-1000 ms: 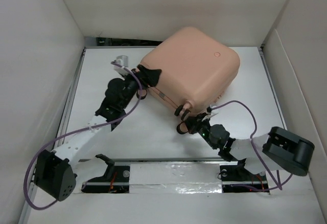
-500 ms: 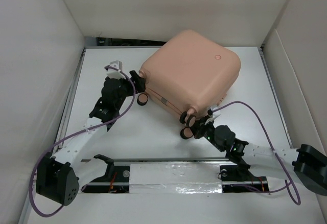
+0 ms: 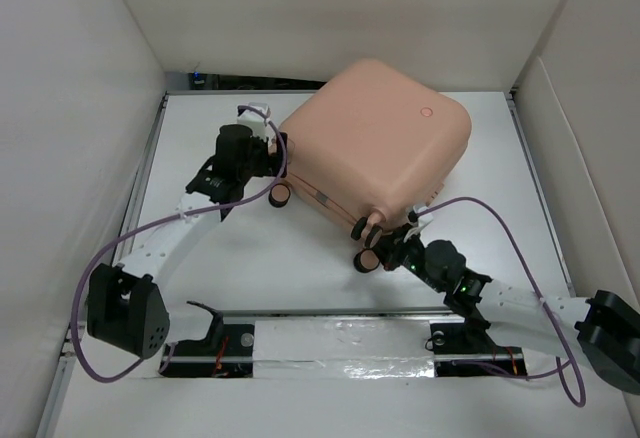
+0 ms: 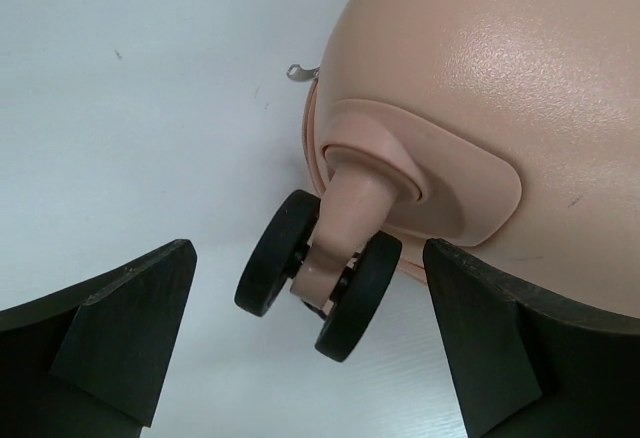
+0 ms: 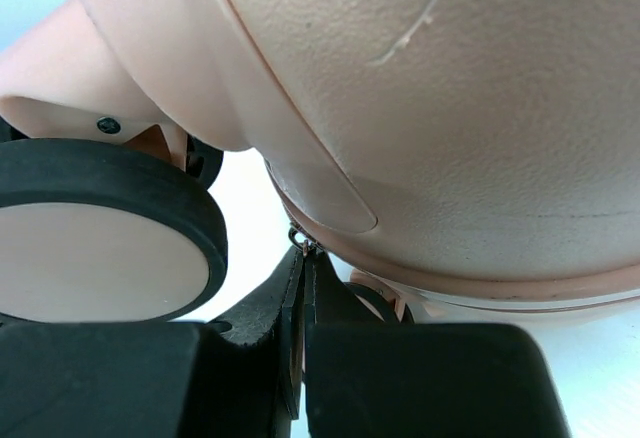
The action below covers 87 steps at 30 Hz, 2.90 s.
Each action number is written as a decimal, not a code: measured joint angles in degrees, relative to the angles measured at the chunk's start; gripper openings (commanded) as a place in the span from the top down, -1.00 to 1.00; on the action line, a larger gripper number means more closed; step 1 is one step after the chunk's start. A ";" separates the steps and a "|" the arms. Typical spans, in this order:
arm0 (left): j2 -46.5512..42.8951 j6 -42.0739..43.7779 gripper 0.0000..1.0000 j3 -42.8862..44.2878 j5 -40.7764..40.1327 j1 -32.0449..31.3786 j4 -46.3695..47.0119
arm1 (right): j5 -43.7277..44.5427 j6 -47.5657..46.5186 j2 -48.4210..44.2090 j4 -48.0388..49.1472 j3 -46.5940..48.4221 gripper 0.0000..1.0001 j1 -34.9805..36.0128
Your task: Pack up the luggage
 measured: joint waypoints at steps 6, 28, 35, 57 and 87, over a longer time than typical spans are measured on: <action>5.16 6.54 -0.61 4.63 3.98 1.18 -2.91 | -0.76 -0.02 -0.04 -0.07 0.00 1.00 -0.48; 8.07 6.51 1.00 6.60 5.16 -7.06 -1.86 | -12.92 -1.55 -6.78 -16.90 3.63 1.00 -18.58; 0.98 -2.71 1.00 -4.94 -4.39 -19.06 9.66 | -14.47 -3.28 -7.21 -33.99 13.05 1.00 -36.24; 13.25 -36.04 1.00 -12.39 4.61 -35.67 45.90 | 16.57 -2.36 -1.46 -3.69 0.46 1.00 -10.88; 10.36 -42.34 -0.63 -17.25 7.26 -29.73 52.96 | 5.44 6.12 28.81 19.39 12.39 -0.21 4.02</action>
